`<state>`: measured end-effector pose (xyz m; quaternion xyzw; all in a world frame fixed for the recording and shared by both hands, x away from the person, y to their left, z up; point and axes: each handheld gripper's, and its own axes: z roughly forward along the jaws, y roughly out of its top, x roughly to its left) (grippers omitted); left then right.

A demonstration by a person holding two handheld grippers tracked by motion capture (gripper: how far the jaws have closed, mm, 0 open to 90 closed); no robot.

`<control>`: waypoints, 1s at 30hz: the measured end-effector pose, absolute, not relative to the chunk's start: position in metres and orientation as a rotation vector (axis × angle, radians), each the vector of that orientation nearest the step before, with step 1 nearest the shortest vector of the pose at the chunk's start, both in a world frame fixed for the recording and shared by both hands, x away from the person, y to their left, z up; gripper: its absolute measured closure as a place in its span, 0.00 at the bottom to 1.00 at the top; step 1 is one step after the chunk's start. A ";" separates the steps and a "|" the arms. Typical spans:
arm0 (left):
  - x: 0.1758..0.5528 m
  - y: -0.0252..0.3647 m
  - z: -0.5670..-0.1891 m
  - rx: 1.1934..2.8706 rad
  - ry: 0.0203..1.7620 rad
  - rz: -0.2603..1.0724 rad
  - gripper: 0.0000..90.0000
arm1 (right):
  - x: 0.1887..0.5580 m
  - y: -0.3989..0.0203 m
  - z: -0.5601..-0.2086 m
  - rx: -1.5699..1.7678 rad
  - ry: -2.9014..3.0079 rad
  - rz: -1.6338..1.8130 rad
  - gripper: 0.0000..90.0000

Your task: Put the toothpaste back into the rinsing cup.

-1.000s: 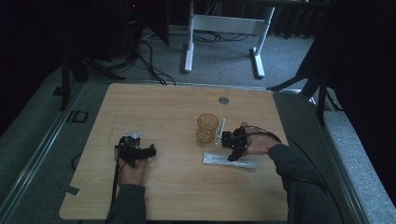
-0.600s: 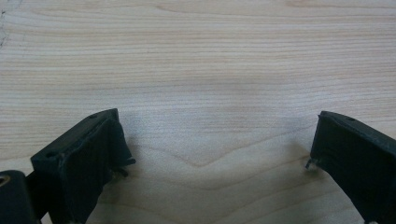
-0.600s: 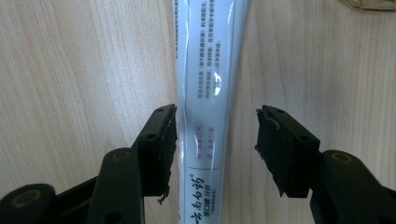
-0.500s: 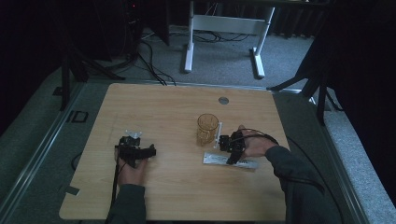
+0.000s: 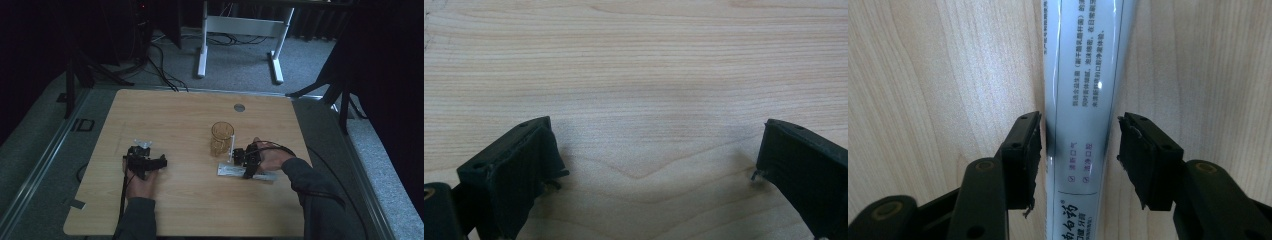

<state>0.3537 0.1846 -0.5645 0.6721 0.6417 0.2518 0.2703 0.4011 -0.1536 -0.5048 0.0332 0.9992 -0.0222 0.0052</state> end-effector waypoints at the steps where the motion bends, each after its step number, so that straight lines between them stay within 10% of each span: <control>1: 0.354 0.185 -0.564 1.811 1.729 0.679 0.02 | 0.401 -0.153 -0.505 0.102 3.130 -0.076 0.57; 30: 0.354 0.185 -0.565 1.811 1.729 0.679 0.02 | 0.399 -0.149 -0.515 0.089 3.116 -0.138 0.64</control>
